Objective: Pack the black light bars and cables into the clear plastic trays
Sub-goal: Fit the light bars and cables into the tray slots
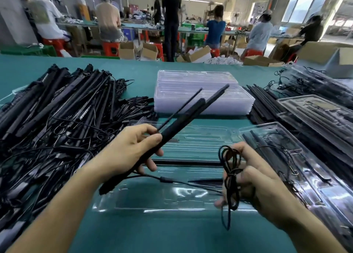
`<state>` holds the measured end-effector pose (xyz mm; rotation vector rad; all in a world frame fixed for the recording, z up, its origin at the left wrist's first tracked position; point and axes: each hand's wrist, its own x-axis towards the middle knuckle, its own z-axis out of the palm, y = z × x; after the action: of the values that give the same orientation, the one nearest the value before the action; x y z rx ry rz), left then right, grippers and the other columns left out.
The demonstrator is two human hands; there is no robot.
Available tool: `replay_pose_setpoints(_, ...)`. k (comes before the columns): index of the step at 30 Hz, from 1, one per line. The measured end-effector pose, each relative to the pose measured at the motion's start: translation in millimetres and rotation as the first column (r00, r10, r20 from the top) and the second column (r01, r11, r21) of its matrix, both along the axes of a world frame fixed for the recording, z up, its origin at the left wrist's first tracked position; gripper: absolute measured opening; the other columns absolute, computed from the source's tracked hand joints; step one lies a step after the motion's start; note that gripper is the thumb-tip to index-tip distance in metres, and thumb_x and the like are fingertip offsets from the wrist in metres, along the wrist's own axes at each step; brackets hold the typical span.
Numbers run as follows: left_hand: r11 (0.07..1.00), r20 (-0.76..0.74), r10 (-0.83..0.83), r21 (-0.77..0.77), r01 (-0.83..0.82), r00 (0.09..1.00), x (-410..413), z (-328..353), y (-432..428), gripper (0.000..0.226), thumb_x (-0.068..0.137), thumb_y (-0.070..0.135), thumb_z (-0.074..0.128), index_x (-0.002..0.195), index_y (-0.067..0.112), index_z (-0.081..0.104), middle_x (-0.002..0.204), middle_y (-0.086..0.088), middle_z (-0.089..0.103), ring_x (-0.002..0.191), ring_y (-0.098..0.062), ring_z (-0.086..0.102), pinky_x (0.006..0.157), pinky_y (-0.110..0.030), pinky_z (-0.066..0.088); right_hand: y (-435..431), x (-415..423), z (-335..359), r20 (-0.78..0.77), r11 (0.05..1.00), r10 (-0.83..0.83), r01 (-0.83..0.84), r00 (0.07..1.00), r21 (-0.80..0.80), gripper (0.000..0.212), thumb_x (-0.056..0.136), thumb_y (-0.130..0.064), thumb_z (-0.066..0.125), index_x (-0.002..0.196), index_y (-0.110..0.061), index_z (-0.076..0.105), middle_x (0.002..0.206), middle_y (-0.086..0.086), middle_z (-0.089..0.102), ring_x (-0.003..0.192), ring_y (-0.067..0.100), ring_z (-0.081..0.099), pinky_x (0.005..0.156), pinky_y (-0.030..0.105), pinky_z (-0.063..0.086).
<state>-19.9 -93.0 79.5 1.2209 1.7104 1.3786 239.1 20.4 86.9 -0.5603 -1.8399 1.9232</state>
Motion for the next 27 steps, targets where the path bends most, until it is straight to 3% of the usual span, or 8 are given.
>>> replay_pose_setpoints(3, 0.983, 0.000, -0.018, -0.184, 0.018, 1.000, -10, -1, 10, 0.022, 0.098, 0.033, 0.055, 0.098, 0.013, 0.064, 0.070, -0.004, 0.069, 0.053, -0.018, 0.067, 0.039, -0.024, 0.048, 0, -5, 1, 0.185, 0.998, 0.035, -0.043, 0.982, 0.037, 0.041, 0.066, -0.017, 0.042, 0.101, -0.031, 0.059, 0.050, -0.005, 0.040, 0.036, 0.013, 0.039, 0.040, 0.018, 0.034)
replay_pose_setpoints(6, 0.960, 0.035, -0.056, -0.274, 0.064, 0.998, -13, -10, 13, 0.026, 0.097, 0.036, 0.056, 0.101, 0.012, 0.064, 0.054, -0.005, 0.063, 0.046, -0.014, 0.063, 0.040, -0.022, 0.048, -6, -16, -3, 0.314, 0.974, -0.025, -0.048, 0.949, 0.221, 0.037, 0.068, -0.026, 0.045, 0.098, -0.038, 0.063, 0.058, -0.006, 0.047, 0.042, 0.005, 0.040, 0.039, 0.017, 0.027)
replay_pose_setpoints(8, 0.957, 0.092, -0.101, -0.264, 0.122, 0.991, -14, -14, 13, 0.029, 0.093, 0.036, 0.059, 0.101, 0.008, 0.062, 0.056, -0.007, 0.063, 0.046, -0.019, 0.065, 0.039, -0.023, 0.049, -9, -21, -13, 0.390, 0.823, -0.132, -0.119, 0.911, 0.556, 0.035, 0.072, -0.049, 0.052, 0.106, -0.045, 0.060, 0.075, -0.018, 0.060, 0.064, -0.003, 0.054, 0.057, 0.017, 0.043)
replay_pose_setpoints(10, 0.956, 0.077, -0.142, -0.247, 0.157, 0.987, -14, -16, 14, 0.030, 0.086, 0.038, 0.063, 0.098, 0.010, 0.062, 0.060, -0.005, 0.062, 0.049, -0.023, 0.067, 0.040, -0.024, 0.050, -16, -24, -29, 0.506, 0.605, -0.236, -0.282, 0.830, 0.745, 0.064, 0.068, -0.072, 0.047, 0.127, -0.047, 0.049, 0.103, -0.023, 0.055, 0.098, -0.001, 0.056, 0.085, 0.024, 0.047)
replay_pose_setpoints(12, 0.953, 0.046, -0.184, -0.235, 0.190, 0.982, -13, -16, 17, 0.026, 0.083, 0.042, 0.064, 0.092, 0.017, 0.065, 0.060, -0.004, 0.061, 0.049, -0.022, 0.066, 0.039, -0.024, 0.049, -28, -28, -37, 0.537, 0.549, -0.311, -0.313, 0.784, 0.775, 0.078, 0.066, -0.078, 0.043, 0.136, -0.044, 0.042, 0.114, -0.024, 0.045, 0.109, 0.005, 0.054, 0.090, 0.030, 0.046)
replay_pose_setpoints(16, 0.948, 0.012, -0.233, -0.222, 0.230, 0.972, -11, -20, 23, 0.023, 0.084, 0.045, 0.062, 0.090, 0.025, 0.071, 0.063, -0.002, 0.065, 0.050, -0.017, 0.064, 0.042, -0.023, 0.050, -40, -35, -47, 0.460, 0.542, -0.349, -0.225, 0.816, 0.810, 0.060, 0.070, -0.073, 0.042, 0.121, -0.042, 0.050, 0.111, -0.023, 0.050, 0.106, 0.004, 0.056, 0.089, 0.029, 0.046)
replay_pose_setpoints(21, 0.966, -0.349, -0.203, -0.225, 0.128, 0.915, -13, -29, 34, 0.020, 0.098, 0.037, 0.058, 0.091, 0.030, 0.075, 0.061, 0.020, 0.062, 0.054, 0.008, 0.050, 0.054, -0.010, 0.039, -51, -36, -51, 0.482, 0.557, -0.400, -0.211, 0.780, 0.803, 0.028, 0.082, -0.048, 0.045, 0.097, -0.038, 0.025, 0.091, -0.011, 0.059, 0.087, 0.020, 0.058, 0.074, 0.035, 0.046)
replay_pose_setpoints(27, 0.955, -0.554, -0.233, -0.285, 0.082, 0.799, -1, -34, 35, 0.054, 0.097, 0.061, 0.033, 0.085, 0.019, 0.064, 0.075, 0.001, 0.066, 0.074, -0.017, 0.060, 0.077, -0.035, 0.048, -48, -15, -36, 0.634, 0.519, -0.358, -0.419, 0.685, 0.745, 0.048, 0.079, -0.056, 0.046, 0.115, -0.039, 0.020, 0.095, -0.006, 0.067, 0.093, 0.024, 0.062, 0.076, 0.033, 0.046)
